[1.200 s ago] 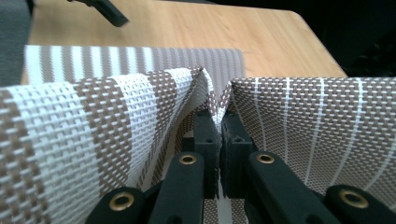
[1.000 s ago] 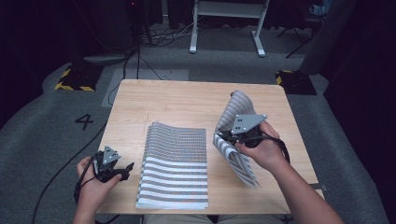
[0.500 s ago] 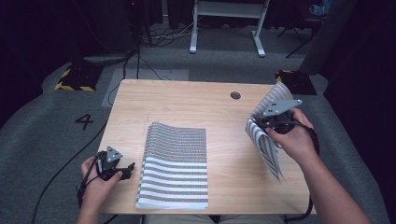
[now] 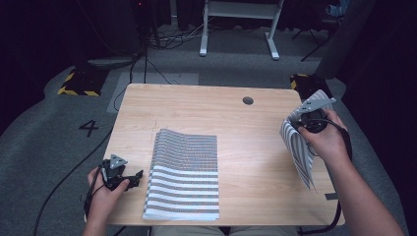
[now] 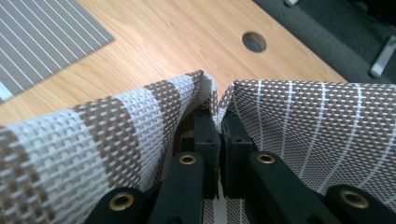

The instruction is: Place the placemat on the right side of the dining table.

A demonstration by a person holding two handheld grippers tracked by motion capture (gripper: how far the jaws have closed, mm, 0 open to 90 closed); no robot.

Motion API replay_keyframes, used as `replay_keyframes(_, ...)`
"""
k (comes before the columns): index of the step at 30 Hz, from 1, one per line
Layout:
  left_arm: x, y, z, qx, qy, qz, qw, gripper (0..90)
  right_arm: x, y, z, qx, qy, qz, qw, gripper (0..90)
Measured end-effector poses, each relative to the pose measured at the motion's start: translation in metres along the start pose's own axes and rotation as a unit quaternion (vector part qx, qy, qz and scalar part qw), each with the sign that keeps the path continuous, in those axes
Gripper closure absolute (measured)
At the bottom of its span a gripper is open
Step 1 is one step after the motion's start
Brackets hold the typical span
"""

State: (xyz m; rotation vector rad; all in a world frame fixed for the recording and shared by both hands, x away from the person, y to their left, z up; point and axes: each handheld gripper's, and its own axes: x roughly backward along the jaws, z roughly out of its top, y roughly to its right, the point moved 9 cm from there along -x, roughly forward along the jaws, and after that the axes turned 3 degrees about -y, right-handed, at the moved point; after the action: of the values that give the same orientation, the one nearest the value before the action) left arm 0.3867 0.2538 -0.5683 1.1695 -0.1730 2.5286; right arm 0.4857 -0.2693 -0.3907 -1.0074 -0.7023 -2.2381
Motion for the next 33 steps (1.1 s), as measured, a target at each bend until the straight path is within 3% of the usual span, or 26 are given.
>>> replay_keyframes(10,0.0,0.0,0.0,0.003,-0.002,0.003,1.0,16.2,-0.035,0.011,-0.017,-0.021,-0.042,0.003,0.9989,87.3)
replay_keyframes(19,0.0,0.0,0.0,0.002,-0.003,0.003,1.0,16.2,-0.075,0.003,-0.028,-0.012,-0.073,0.019,0.9971,87.2)
replay_keyframes(25,0.0,0.0,0.0,0.002,-0.003,0.003,1.0,16.2,-0.103,-0.006,-0.039,-0.012,-0.105,0.036,0.9937,87.2)
replay_keyframes(29,0.0,0.0,0.0,0.002,-0.003,0.004,1.0,16.2,-0.113,-0.007,-0.047,-0.025,-0.117,0.036,0.9922,87.2)
replay_keyframes(33,0.0,0.0,0.0,0.002,-0.003,0.003,1.0,16.2,-0.109,-0.006,-0.052,-0.043,-0.12,0.034,0.9913,87.2)
